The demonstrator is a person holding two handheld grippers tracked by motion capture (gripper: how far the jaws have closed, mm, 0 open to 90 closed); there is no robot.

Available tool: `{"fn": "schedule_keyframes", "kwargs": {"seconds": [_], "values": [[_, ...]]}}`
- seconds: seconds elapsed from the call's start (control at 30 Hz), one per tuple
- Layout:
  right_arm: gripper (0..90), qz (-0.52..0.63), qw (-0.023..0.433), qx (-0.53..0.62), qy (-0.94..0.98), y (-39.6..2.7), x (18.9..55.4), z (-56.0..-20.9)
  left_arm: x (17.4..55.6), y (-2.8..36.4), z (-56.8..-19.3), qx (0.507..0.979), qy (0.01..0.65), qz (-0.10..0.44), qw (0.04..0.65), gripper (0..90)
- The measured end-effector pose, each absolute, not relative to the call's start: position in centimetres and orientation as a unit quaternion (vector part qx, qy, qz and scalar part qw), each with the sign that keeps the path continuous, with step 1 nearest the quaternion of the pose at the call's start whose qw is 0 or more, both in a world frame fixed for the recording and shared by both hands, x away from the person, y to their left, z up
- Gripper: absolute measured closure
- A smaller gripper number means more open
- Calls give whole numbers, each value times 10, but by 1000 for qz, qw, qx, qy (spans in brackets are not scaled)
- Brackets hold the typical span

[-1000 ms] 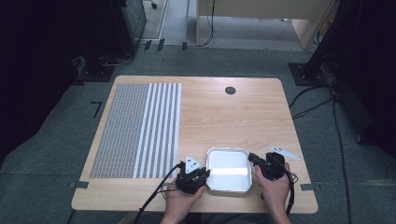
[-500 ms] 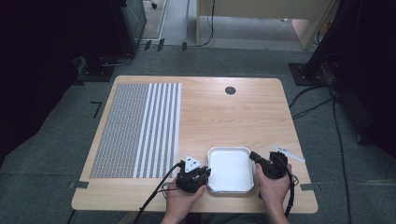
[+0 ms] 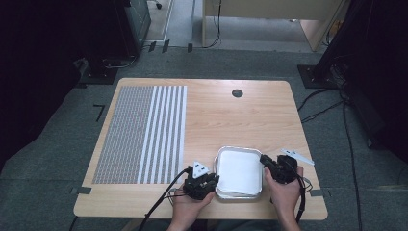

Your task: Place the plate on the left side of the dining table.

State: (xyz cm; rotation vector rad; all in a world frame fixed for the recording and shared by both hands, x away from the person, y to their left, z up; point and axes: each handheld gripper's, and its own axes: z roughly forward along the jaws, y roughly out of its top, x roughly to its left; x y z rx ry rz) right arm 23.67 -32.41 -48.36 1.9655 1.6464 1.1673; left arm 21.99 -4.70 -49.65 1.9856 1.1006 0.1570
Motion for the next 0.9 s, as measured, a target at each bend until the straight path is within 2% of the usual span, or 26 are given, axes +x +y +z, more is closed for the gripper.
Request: {"fn": "schedule_keyframes", "kwargs": {"seconds": [0.2, 0.73, 0.83, 0.9], "values": [[873, 401, 154, 699, 572, -320, 242, -489, 219, -48, -498, 794, 439, 64, 416, 767], [890, 419, 115, 725, 535, -327, 241, -478, 223, -41, -494, 781, 451, 46, 430, 721], [890, 425, 104, 725, 532, -327, 242, -477, 225, -39, -495, 776, 461, 42, 429, 670], [890, 425, 103, 725, 532, -327, 243, -478, 227, -37, -497, 771, 468, 37, 429, 668]]}}
